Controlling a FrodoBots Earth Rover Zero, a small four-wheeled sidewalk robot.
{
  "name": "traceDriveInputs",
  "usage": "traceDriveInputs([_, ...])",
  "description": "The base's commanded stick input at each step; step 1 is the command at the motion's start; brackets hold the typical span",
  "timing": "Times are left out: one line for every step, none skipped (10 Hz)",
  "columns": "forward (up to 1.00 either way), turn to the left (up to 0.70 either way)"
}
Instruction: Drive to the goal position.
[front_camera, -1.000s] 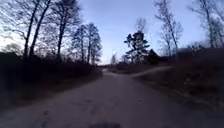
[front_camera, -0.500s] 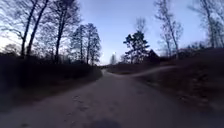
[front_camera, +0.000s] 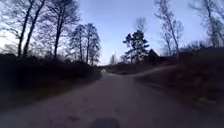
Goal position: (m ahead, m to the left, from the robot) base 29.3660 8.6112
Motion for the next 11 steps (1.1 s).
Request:
traceDriveInputs([0.7, 0.0])
traceDriveInputs([0.7, 0.0])
traceDriveInputs([0.7, 0.0])
traceDriveInputs([0.7, 0.0])
traceDriveInputs([0.7, -0.06])
traceDriveInputs([0.7, -0.35])
traceDriveInputs([0.7, -0.3])
traceDriveInputs([0.7, 0.0])
traceDriveInputs([0.7, 0.0])
traceDriveInputs([0.7, 0.0])
traceDriveInputs([0.7, 0.0])
